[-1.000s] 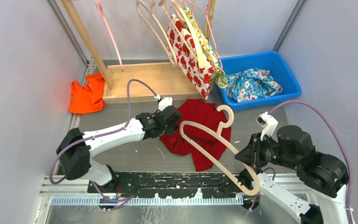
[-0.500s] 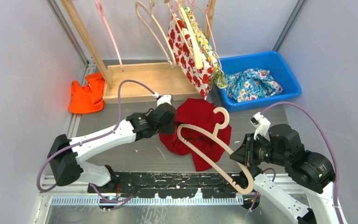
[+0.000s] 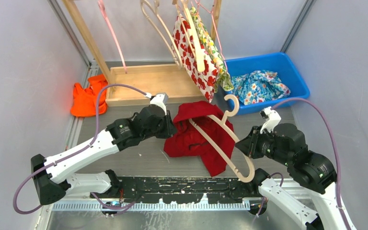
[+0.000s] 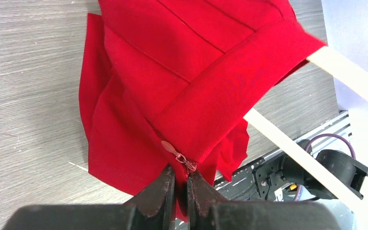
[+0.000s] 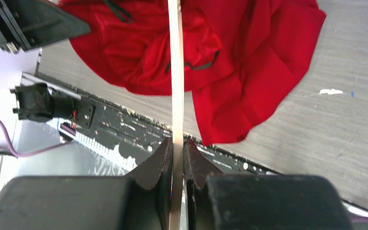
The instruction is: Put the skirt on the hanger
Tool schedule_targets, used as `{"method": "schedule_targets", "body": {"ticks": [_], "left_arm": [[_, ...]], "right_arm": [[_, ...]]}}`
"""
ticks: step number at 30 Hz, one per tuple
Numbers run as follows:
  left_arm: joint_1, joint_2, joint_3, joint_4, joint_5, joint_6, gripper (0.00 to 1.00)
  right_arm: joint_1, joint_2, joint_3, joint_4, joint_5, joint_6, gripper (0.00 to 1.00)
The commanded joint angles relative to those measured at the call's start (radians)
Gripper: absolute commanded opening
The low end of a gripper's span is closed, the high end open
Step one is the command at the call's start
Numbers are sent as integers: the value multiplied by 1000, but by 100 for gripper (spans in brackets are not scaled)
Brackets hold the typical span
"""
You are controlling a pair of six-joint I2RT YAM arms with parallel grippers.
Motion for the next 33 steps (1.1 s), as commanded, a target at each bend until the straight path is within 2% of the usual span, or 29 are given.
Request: {"method": "schedule_targets", "body": {"ticks": [1, 7, 18, 19, 21, 23, 25, 28, 33], "left_arm": [[-8, -37, 36, -7, 54, 6, 12], [-22, -38, 60, -7, 74, 16, 12], [-30, -33, 132, -29, 85, 45, 13], [-30, -25, 132, -43, 71, 46, 17], [-30, -8, 117, -47, 61, 46, 38], [-31, 15, 79, 4, 82, 33, 53], [-55, 56, 60, 50, 85, 21, 59], [-106, 184, 115, 40, 19, 32, 64], [-150, 325, 193, 20, -52, 44, 68]], "right_arm": [[-4, 19, -11, 195, 58, 16, 1], [-4, 76, -118, 322, -18, 42, 1], [0, 150, -176, 358, 36, 52, 1], [0, 144, -178, 355, 38, 52, 1], [1, 134, -180, 345, 44, 51, 1], [1, 124, -189, 339, 50, 49, 1], [1, 119, -207, 347, 48, 53, 1], [2, 111, -238, 363, 39, 61, 1], [1, 88, -258, 365, 40, 68, 1]]}}
